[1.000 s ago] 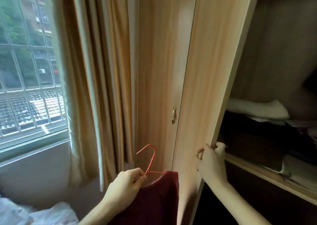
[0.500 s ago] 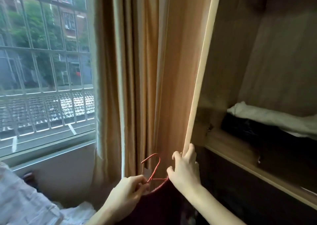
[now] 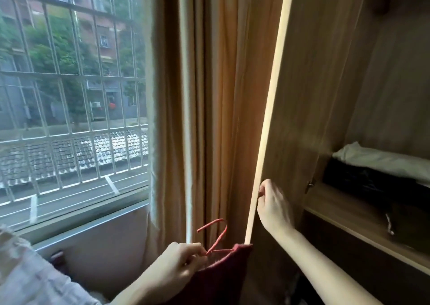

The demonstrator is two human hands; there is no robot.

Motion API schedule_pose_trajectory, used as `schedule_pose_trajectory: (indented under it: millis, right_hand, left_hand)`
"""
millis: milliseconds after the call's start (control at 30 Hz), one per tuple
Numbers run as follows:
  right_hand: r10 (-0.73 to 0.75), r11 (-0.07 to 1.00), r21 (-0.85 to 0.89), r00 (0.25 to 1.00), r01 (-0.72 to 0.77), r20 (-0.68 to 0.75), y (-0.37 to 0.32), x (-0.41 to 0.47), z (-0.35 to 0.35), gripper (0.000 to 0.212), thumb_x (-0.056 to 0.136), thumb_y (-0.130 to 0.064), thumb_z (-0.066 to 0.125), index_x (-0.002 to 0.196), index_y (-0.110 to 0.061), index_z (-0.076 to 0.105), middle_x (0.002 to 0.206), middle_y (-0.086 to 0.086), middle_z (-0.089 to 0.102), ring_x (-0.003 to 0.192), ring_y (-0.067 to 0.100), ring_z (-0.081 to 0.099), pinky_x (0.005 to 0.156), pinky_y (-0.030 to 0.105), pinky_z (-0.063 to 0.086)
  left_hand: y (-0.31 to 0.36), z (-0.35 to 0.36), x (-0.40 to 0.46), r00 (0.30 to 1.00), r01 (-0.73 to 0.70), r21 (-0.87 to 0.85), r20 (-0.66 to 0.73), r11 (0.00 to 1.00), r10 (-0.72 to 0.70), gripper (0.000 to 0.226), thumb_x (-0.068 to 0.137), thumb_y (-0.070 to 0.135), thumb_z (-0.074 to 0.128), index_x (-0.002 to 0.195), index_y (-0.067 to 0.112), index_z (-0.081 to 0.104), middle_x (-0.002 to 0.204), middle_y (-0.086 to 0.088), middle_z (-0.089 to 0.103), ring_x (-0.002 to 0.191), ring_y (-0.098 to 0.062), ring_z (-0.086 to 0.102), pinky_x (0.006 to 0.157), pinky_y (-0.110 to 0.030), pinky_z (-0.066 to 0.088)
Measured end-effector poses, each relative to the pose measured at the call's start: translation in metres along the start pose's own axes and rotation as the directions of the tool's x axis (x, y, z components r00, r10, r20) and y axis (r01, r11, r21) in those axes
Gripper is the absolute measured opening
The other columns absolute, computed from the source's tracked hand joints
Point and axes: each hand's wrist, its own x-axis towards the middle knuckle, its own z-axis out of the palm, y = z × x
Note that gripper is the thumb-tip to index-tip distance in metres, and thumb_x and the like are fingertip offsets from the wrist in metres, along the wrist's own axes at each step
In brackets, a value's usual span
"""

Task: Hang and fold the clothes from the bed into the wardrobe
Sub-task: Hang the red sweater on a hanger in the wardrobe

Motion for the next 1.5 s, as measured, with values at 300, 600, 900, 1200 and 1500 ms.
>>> schedule_pose_trajectory:
  millis: [300,600,900,1200,1500]
  right_hand:
    - [0.07,0.987,0.107,0.926,-0.117,0.372,0.028,-0.017,-0.017,0.038,0.096,-0.003,0.039,0.121,-0.024,0.057,0.128,-0.012,0.05,0.115,0.004,0.049,0.095,0.007,0.032]
    - [0.244,0.949,0.006,0.749,-0.314,0.616,0.065,-0.047,-0.092,0.044,0.097,-0.053,0.031,0.095,-0.033,0.07,0.1,-0.014,0.069,0.095,0.003,0.062,0.096,0.035,0.047]
    - [0.386,0.921,-0.19,0.853,-0.339,0.352,0.126,-0.083,-0.213,0.035,0.086,-0.012,0.044,0.107,-0.036,0.058,0.108,-0.016,0.062,0.101,0.001,0.055,0.091,0.026,0.043]
    - [0.4,0.775,-0.506,0.914,-0.379,-0.071,0.224,-0.12,-0.328,0.025,0.093,-0.043,0.058,0.102,-0.022,0.068,0.097,-0.012,0.054,0.092,0.005,0.056,0.086,0.028,0.047]
    - [0.112,0.453,-0.859,0.971,-0.237,-0.209,0.277,-0.082,-0.449,0.057,0.091,-0.067,0.022,0.078,-0.028,0.062,0.079,-0.013,0.059,0.069,0.007,0.065,0.049,0.028,0.049]
  left_hand:
    - [0.039,0.002,0.038,0.95,-0.225,-0.013,0.219,0.974,0.222,0.02,0.095,0.035,0.057,0.075,0.036,0.06,0.062,0.015,0.057,0.06,-0.001,0.052,0.059,-0.02,0.042]
    - [0.085,0.017,0.099,0.916,-0.345,-0.059,0.195,0.937,0.35,0.018,0.096,0.03,0.058,0.08,0.031,0.066,0.064,0.02,0.062,0.06,-0.002,0.057,0.058,-0.016,0.04]
    - [0.174,0.087,0.166,0.832,-0.493,-0.24,0.152,0.837,0.534,0.018,0.095,0.028,0.06,0.08,0.027,0.07,0.068,0.009,0.067,0.062,-0.009,0.059,0.062,-0.025,0.046]
    - [0.284,0.171,0.245,0.716,-0.661,-0.158,0.157,0.733,0.68,0.022,0.088,0.055,0.047,0.088,0.041,0.063,0.073,0.024,0.064,0.074,0.001,0.059,0.071,-0.036,0.053]
    - [0.406,0.187,0.329,0.376,-0.917,-0.039,0.25,0.397,0.892,0.025,0.086,0.035,0.06,0.11,0.028,0.052,0.079,0.021,0.051,0.075,0.004,0.049,0.073,-0.019,0.04]
